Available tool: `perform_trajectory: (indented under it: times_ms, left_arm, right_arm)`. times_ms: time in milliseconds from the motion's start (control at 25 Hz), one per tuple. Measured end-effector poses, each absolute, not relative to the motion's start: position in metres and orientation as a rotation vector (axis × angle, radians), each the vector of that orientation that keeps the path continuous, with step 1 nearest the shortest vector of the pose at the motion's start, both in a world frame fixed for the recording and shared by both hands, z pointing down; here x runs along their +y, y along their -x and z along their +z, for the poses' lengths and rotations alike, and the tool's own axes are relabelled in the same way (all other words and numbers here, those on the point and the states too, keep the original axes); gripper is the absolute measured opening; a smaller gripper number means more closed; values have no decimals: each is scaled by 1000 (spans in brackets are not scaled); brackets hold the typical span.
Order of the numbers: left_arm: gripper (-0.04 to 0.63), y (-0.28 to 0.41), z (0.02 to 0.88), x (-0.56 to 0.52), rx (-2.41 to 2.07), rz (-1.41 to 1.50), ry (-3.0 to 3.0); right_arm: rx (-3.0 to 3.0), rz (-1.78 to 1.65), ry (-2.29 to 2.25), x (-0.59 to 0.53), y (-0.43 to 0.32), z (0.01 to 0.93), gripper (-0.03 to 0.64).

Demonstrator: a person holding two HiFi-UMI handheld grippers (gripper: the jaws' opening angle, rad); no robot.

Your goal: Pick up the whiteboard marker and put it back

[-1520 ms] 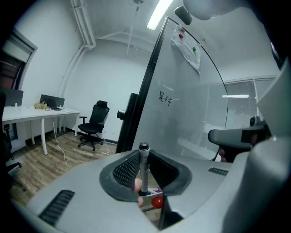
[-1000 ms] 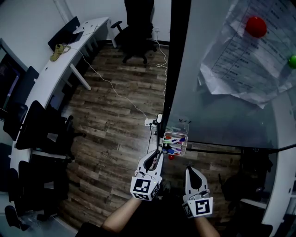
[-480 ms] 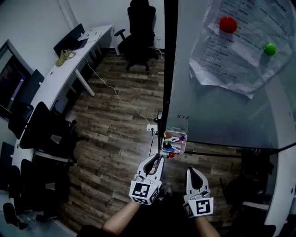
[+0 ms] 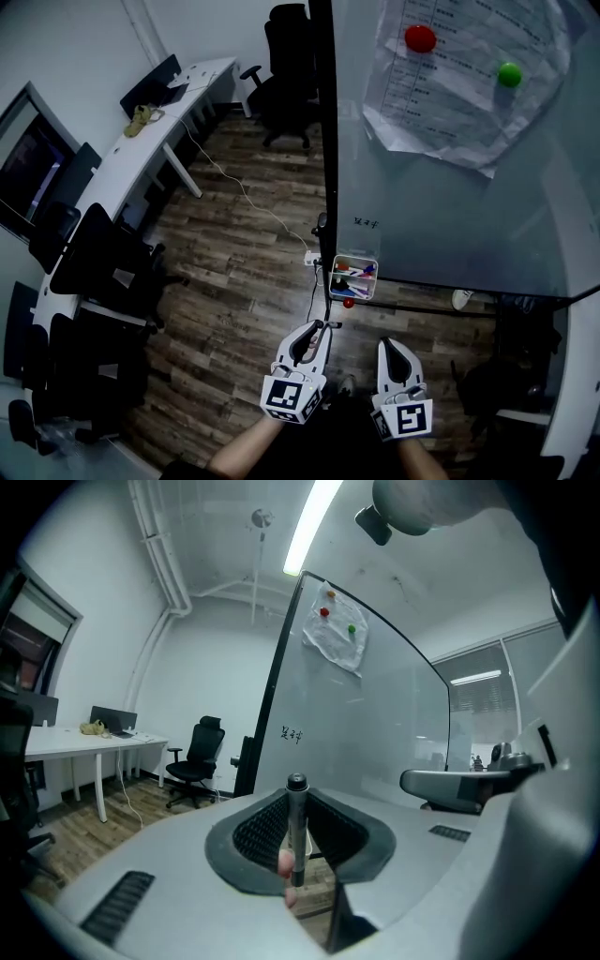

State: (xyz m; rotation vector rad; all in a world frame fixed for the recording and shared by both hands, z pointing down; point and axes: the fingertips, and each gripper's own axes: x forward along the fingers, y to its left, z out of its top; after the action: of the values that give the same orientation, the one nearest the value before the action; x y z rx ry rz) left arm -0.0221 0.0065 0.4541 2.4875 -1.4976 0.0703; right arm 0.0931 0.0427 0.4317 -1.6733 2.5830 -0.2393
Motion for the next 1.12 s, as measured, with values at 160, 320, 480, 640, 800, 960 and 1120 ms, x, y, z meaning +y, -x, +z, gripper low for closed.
perform_trajectory:
  times_ms: [160,320,480,640,800,960,1120]
  left_arm:
    - [74,23,450,26,-1509,82,-2472]
    - [74,26,443,38,-1520,71,-2494]
    - [74,32,440,48,-1499,68,-2508]
    - [74,37,435,54,-1472,58,-2514]
    - [74,38,433,50,-1449,51,-2537]
    - [74,41,431,47,-1431,47,-2553]
    - [74,41,433,43,-1424,69,-2564]
  right_arm:
    - [2587,-288,1681,55,-97,434,12]
    - [2585,-265,1697,62,-100,433,14]
    - [2546,-264,1725,63,-98,430,14]
    - [2570,-259,1752,69,-95,434,14]
    - [2561,-270,1767,67,-89,437,14]
    - [2552,-257,1764,65,-83,434,14]
    - [2551,-259,1811,60,-86,433,13]
